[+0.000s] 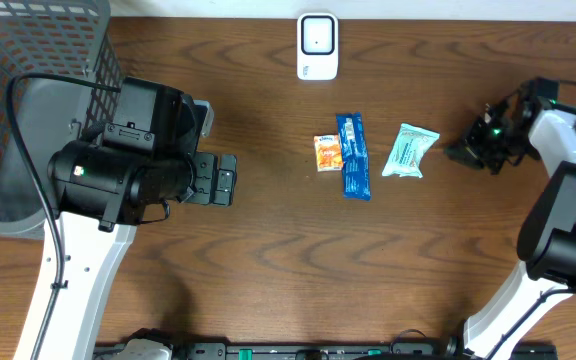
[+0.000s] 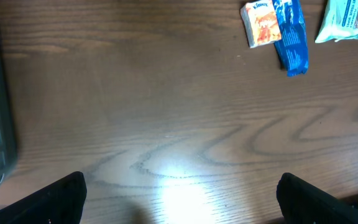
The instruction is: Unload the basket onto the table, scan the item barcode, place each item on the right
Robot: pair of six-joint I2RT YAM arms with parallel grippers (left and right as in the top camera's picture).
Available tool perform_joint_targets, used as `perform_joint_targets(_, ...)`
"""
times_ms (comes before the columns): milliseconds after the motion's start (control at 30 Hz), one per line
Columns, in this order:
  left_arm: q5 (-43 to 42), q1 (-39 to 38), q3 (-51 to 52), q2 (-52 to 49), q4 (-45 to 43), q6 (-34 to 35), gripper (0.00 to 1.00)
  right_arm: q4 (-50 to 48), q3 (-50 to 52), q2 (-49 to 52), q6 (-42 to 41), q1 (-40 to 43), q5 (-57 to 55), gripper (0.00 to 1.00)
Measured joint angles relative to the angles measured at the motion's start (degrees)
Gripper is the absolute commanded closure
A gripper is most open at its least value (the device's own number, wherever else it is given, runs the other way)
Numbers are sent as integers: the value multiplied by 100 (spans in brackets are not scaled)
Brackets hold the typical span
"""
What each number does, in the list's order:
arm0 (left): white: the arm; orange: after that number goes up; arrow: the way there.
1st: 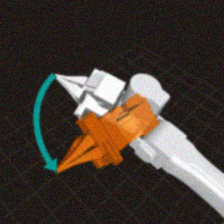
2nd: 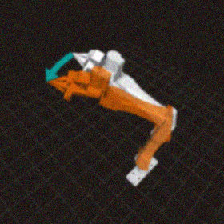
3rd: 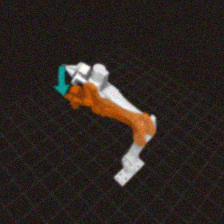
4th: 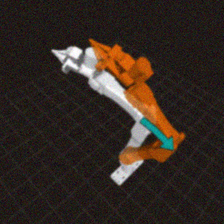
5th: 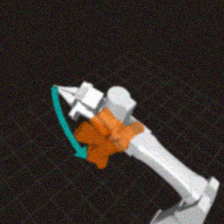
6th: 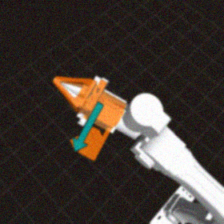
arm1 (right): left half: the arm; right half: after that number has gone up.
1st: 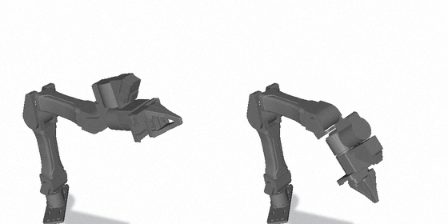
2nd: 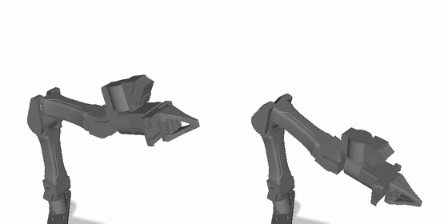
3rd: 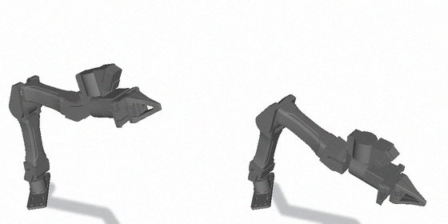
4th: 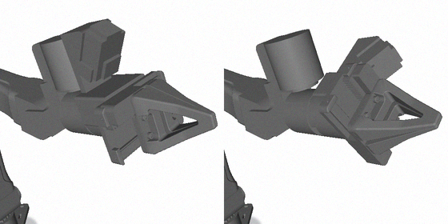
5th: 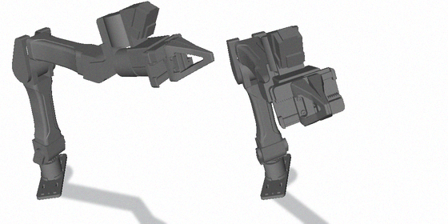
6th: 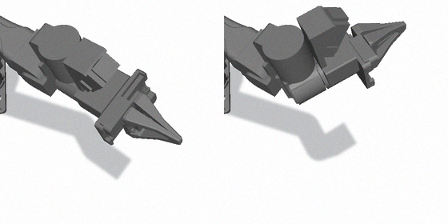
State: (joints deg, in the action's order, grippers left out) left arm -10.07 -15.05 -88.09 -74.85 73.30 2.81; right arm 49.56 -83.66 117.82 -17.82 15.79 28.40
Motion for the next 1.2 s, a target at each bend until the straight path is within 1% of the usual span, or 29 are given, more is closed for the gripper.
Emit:
perform_joint_targets(300,-2,0,0,0,0,0,2,-310,-79,-35,142,-964,-195,99)
perform_joint_targets(467,-2,0,0,0,0,0,2,-380,-81,-42,70,-1340,-813,99)
perform_joint_targets(600,-2,0,0,0,0,0,2,-374,-83,-57,24,-1351,-1071,99)
perform_joint_targets(1033,-2,0,0,0,0,2,2,-389,-101,-57,15,-1384,-962,99)
perform_joint_targets(1200,-2,0,0,0,0,0,2,-87,-535,-57,197,-1469,-787,99)
